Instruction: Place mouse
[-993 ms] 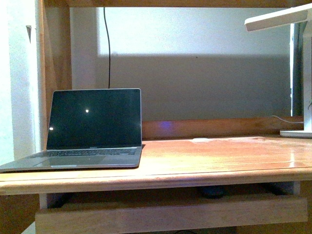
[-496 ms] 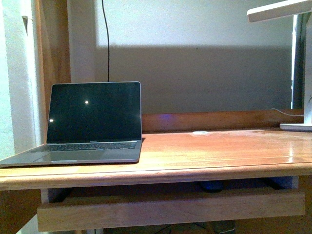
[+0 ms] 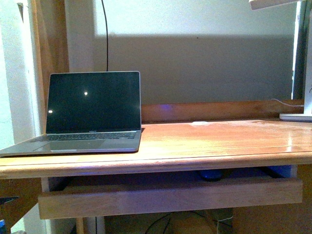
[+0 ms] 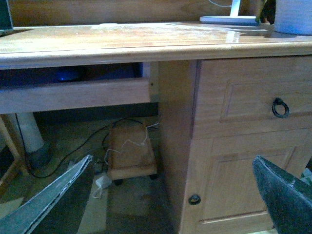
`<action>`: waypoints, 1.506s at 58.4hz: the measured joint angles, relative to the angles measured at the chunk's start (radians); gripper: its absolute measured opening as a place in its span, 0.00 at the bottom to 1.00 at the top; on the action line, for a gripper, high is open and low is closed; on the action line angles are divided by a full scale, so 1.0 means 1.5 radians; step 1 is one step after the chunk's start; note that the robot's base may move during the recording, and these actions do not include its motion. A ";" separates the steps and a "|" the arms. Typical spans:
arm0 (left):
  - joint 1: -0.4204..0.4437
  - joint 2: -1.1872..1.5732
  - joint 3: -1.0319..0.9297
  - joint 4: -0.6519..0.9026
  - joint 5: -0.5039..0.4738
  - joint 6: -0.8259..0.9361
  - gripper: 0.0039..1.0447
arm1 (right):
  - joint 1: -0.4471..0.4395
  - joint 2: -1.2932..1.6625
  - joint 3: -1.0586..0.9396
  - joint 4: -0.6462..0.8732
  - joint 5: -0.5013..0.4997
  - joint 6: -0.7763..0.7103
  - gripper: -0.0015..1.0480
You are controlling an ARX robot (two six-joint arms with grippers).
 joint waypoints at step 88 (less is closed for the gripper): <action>-0.071 -0.016 0.233 -0.622 -0.010 -0.077 0.93 | 0.000 0.000 0.000 0.000 0.000 0.000 0.93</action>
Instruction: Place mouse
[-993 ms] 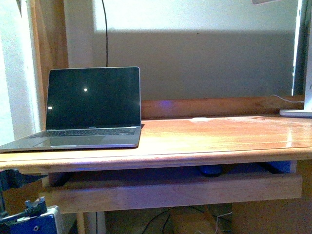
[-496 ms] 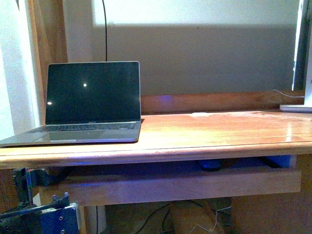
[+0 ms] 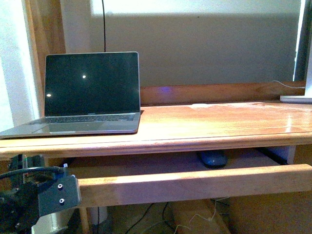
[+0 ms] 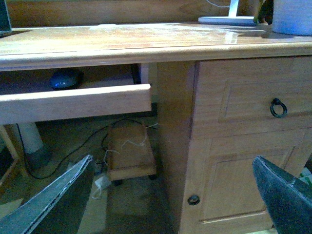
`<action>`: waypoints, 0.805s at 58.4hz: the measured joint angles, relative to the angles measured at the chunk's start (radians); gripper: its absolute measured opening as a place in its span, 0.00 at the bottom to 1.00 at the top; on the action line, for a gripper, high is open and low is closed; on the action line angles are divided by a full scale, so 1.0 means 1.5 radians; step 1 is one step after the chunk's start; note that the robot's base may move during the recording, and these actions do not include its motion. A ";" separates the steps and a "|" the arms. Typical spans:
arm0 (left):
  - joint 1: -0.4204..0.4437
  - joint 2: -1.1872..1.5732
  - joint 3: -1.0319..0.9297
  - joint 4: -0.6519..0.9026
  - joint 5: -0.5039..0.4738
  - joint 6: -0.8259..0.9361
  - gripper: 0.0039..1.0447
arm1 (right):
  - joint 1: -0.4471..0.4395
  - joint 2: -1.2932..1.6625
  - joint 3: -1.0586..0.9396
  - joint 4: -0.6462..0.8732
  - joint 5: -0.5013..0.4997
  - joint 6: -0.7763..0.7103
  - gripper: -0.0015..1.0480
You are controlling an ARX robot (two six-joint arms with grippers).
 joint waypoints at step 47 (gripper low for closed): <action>-0.119 -0.434 -0.221 0.026 -0.036 -0.926 0.93 | 0.000 0.000 0.000 0.000 0.000 0.000 0.93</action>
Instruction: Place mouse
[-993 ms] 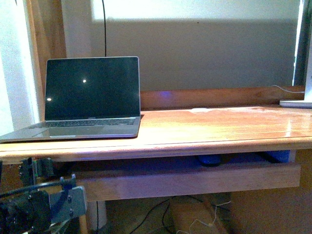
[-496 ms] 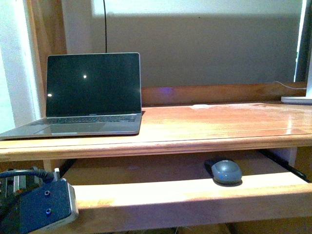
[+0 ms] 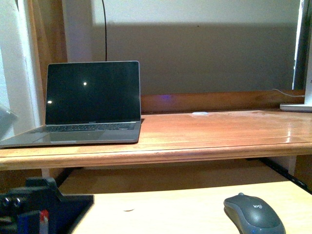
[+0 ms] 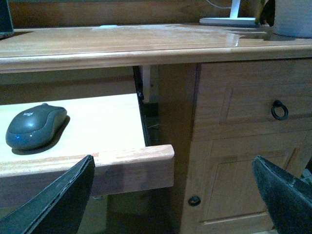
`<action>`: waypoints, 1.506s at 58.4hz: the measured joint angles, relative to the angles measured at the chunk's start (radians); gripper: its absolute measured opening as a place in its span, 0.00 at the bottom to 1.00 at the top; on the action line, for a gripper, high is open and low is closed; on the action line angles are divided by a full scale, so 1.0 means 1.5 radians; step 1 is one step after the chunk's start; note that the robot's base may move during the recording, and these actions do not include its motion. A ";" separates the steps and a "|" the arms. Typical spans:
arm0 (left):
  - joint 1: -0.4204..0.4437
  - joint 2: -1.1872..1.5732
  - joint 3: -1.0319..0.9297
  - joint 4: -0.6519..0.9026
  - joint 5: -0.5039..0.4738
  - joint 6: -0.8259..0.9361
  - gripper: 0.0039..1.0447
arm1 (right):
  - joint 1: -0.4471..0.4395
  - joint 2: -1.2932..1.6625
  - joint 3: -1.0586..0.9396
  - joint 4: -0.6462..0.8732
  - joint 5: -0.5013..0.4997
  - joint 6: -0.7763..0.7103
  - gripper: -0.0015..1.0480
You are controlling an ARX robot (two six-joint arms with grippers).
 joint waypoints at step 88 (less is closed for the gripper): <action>0.170 -0.809 -0.329 -0.313 -0.160 0.082 0.02 | 0.287 0.489 0.258 0.207 0.182 0.120 0.93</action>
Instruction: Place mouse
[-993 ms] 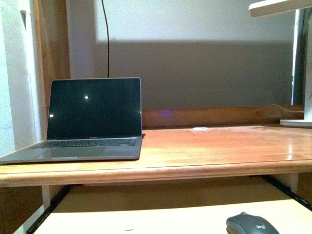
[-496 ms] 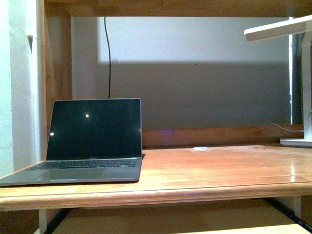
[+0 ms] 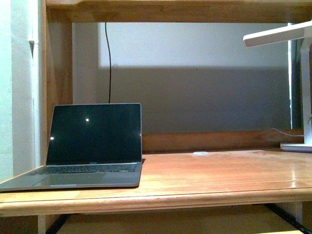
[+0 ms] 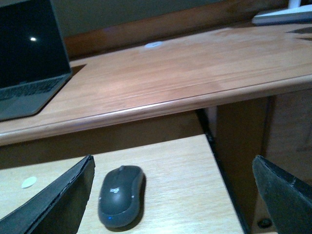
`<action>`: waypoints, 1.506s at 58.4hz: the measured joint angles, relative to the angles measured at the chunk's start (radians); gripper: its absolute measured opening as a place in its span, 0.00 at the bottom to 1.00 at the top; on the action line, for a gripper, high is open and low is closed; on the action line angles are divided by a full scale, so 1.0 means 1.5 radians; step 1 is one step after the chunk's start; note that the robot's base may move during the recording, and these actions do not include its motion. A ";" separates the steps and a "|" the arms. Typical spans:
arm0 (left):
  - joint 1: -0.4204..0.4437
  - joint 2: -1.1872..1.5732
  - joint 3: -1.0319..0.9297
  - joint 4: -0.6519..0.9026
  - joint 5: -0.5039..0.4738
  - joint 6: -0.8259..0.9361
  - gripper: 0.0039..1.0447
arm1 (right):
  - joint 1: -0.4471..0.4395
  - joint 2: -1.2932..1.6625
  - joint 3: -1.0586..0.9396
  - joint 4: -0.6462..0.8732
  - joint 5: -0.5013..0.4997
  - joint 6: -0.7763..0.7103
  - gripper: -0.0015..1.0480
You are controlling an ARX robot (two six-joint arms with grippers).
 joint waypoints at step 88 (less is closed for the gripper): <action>0.000 0.000 0.000 0.000 0.000 0.001 0.93 | 0.155 0.533 0.299 -0.127 0.172 -0.071 0.93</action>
